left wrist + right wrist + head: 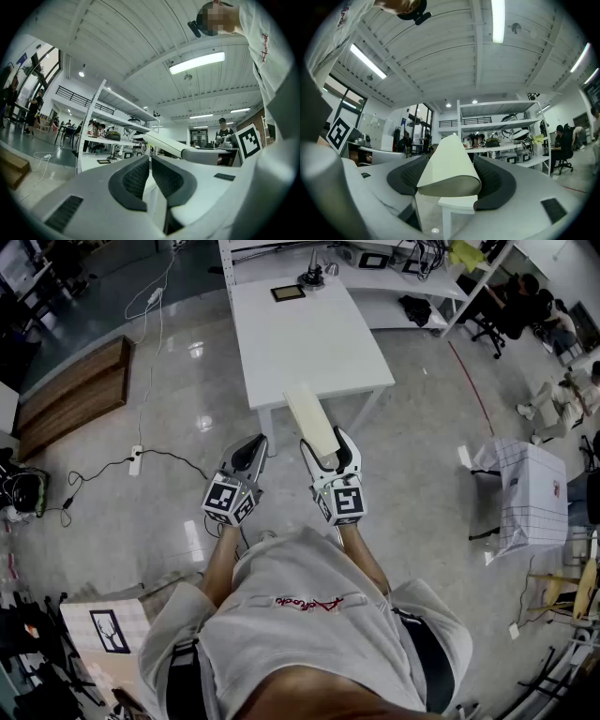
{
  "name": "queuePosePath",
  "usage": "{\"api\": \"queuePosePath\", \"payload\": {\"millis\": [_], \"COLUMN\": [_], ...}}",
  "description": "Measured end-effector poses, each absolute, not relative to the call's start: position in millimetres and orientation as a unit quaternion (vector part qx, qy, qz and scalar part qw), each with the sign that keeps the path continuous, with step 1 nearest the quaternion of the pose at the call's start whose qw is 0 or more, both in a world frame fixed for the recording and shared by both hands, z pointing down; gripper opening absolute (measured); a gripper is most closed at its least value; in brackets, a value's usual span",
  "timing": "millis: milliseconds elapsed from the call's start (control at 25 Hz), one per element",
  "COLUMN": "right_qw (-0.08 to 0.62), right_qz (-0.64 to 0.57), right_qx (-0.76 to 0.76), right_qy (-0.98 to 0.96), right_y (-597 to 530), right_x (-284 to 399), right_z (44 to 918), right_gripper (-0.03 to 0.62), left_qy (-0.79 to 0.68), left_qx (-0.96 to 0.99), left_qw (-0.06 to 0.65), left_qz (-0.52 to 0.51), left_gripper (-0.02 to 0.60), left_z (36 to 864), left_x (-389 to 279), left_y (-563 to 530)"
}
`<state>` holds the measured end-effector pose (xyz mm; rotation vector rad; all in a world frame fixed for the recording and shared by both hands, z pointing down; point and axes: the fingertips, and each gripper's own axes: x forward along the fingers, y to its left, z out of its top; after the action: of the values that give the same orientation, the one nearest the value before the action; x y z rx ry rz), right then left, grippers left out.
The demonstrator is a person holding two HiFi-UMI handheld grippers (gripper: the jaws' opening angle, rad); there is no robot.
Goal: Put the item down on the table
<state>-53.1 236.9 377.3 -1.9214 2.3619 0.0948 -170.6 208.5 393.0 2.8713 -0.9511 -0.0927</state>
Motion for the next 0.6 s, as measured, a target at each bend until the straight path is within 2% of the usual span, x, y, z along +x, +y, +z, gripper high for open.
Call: {"api": "queuePosePath", "payload": {"millis": [600], "right_qw": [0.044], "right_qz": [0.029], "right_qx": [-0.621], "right_qy": [0.782], "right_y": [243.1], "right_x": [-53.5], "right_z": [381.8], "right_gripper": [0.314], "left_qy": [-0.319], "left_qx": [0.946], "left_qw": [0.049], "left_qz": [-0.020], "left_gripper": [0.035], "left_z": [397.3], "left_x": [-167.3], "left_y": [209.4]}}
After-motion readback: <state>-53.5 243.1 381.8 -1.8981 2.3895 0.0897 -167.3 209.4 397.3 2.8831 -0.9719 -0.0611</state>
